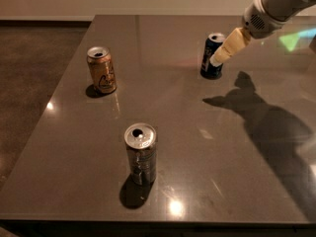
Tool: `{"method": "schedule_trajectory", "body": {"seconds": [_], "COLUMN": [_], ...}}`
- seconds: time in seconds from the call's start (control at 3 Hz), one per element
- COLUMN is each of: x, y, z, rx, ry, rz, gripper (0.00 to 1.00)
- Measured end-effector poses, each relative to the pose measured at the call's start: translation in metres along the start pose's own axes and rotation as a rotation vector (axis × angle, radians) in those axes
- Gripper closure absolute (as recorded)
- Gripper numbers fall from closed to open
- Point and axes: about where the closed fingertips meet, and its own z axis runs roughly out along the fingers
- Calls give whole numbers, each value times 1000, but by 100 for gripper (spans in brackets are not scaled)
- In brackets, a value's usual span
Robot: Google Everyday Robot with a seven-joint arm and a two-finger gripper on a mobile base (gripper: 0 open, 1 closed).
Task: Move pepsi can near redbull can
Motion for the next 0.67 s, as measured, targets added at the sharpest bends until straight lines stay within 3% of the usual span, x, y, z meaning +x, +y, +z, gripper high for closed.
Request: {"method": "schedule_trajectory", "body": {"seconds": [0.33, 0.67], "x": [-12, -23], "y": [-15, -22], "z": [21, 38], "rx": [30, 28], "ry": [-15, -24], "rz": [74, 112], "gripper": [0, 0]}}
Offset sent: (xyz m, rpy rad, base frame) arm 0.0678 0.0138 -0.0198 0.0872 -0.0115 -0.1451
